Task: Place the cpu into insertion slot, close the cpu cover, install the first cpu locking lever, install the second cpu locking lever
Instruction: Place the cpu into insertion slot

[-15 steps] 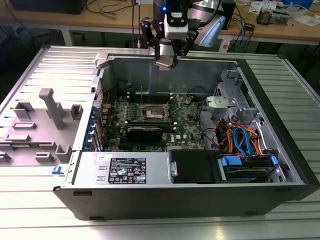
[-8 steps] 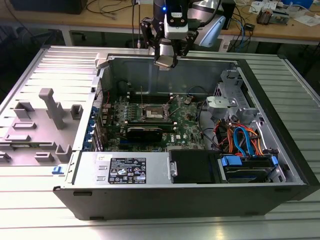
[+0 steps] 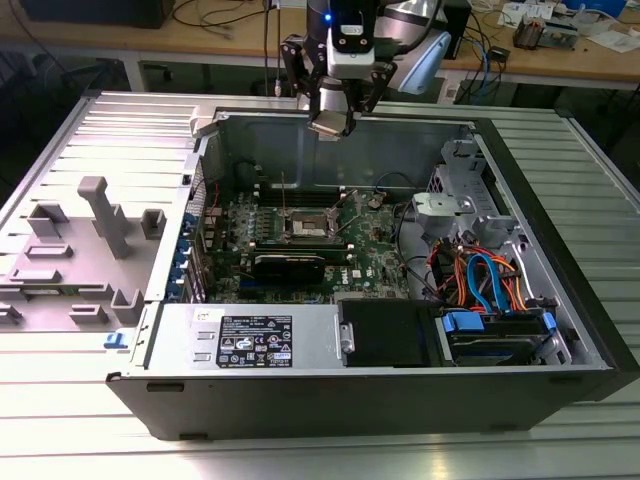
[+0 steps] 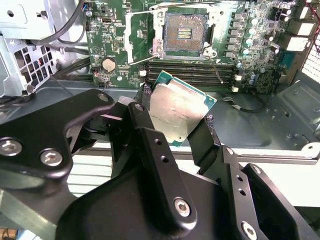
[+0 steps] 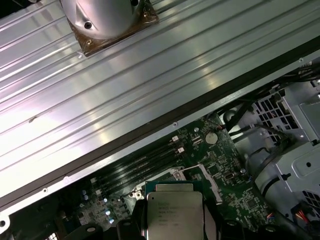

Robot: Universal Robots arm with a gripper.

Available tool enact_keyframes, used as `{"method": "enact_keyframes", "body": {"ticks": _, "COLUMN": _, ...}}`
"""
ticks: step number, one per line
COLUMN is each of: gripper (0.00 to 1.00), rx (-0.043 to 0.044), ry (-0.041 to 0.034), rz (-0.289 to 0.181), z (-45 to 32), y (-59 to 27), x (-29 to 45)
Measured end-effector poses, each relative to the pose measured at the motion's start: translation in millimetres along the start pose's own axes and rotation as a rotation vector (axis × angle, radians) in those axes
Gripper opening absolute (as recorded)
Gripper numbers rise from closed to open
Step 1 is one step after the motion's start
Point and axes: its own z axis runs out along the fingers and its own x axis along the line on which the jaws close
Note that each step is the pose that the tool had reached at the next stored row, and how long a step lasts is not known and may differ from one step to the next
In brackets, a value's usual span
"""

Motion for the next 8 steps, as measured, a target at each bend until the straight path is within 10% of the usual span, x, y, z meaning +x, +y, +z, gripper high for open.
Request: {"method": "enact_keyframes", "body": {"ticks": 8, "gripper": 0.55, "rx": -0.0009, "ry": -0.0034, "rz": 0.042, "z": 0.3, "y": 0.0, "x": 0.0}}
